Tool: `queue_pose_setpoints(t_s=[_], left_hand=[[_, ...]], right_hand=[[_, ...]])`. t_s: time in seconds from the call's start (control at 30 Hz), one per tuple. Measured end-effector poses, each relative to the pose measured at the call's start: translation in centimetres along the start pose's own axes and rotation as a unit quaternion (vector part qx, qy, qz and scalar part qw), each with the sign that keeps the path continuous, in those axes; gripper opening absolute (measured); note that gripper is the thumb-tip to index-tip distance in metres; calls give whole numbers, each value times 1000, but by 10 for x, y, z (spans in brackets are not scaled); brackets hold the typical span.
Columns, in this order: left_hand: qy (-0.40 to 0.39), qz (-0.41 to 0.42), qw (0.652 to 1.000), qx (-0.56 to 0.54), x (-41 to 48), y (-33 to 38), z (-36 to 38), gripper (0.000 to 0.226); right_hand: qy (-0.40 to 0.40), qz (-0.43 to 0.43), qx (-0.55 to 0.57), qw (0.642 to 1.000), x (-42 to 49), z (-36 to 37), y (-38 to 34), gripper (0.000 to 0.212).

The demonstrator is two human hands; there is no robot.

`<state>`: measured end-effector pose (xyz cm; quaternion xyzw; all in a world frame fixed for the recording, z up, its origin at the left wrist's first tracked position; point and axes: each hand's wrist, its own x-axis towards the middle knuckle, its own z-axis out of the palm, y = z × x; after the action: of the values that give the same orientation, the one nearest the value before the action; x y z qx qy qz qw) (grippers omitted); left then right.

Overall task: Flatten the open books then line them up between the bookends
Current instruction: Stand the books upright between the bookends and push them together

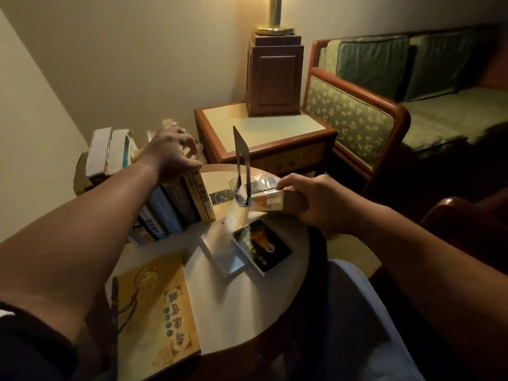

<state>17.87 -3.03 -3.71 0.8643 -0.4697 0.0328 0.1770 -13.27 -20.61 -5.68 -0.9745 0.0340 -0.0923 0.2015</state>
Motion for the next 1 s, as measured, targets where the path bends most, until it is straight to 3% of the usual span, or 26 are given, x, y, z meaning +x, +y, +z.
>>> queue_pose_setpoints(t_s=[0.2, 0.47, 0.83, 1.0], left_hand=[[-4, 1, 1000, -2, 1, -3, -1, 28], [-15, -8, 1000, -9, 1, -4, 0, 30], [-29, -3, 1000, -8, 7, -10, 2, 28], [-21, -2, 1000, -13, 8, -12, 4, 31]], right_hand=[[-39, 37, -29, 998, 47, -59, 7, 52], [-7, 65, -155, 986, 85, -48, 24, 61], [43, 35, -123, 991, 120, -20, 11, 54], [70, 85, 18, 994, 122, -10, 3, 38]])
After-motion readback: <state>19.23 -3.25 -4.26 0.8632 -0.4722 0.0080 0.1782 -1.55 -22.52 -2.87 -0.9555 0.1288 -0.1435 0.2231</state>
